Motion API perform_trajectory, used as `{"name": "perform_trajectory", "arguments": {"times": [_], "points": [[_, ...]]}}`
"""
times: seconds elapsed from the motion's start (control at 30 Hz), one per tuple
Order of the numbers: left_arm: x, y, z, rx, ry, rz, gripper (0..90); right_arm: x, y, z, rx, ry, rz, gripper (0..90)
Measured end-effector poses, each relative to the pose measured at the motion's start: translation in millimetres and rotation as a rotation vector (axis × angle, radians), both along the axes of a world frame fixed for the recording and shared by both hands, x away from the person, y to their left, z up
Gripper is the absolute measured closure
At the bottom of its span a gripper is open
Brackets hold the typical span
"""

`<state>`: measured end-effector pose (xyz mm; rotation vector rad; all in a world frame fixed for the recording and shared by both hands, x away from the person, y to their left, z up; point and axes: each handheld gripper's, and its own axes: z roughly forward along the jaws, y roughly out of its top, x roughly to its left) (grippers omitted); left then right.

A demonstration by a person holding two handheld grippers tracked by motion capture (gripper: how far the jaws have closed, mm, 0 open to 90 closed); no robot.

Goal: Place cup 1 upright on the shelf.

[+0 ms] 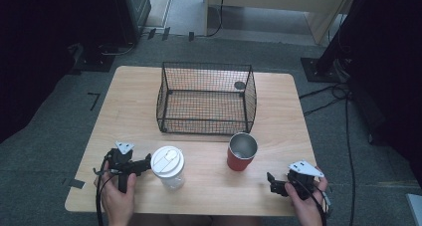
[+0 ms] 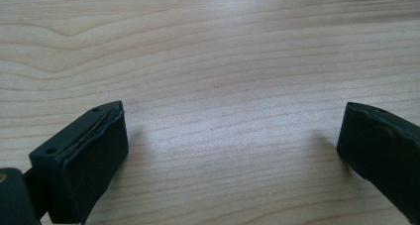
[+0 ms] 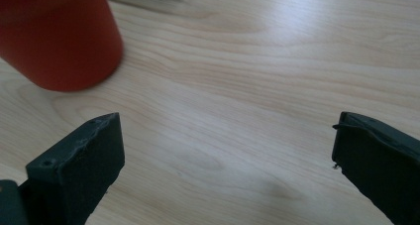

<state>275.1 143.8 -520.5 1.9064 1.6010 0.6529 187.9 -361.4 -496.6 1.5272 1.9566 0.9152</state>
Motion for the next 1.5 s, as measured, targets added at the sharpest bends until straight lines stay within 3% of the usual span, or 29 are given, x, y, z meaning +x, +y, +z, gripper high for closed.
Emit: {"name": "perform_trajectory", "arguments": {"times": [0.33, 0.43, 0.7, 1.17, 1.5], "points": [[0.0, -0.1, -0.1, -0.001, -0.001, 0.001, 0.1, -1.3, 24.4, 13.8, 0.038, -0.024, 0.077, 0.0], [0.0, -0.1, -0.1, -0.002, -0.001, 0.001, 0.1, -1.4, 33.3, 17.2, 0.053, -0.034, 0.126, 0.0], [0.0, -0.1, -0.1, -0.001, -0.001, 0.001, 0.1, 2.6, 58.5, 24.8, 0.054, -0.064, 0.182, 0.0], [0.0, -0.1, -0.1, -0.001, -0.001, 0.001, 0.1, 12.2, 83.4, 31.9, 0.071, -0.086, 0.227, 0.0], [0.0, -0.1, 0.0, -0.001, -0.001, 0.001, 0.1, 18.2, 97.2, 39.6, 0.074, -0.124, 0.203, 0.0]]}}
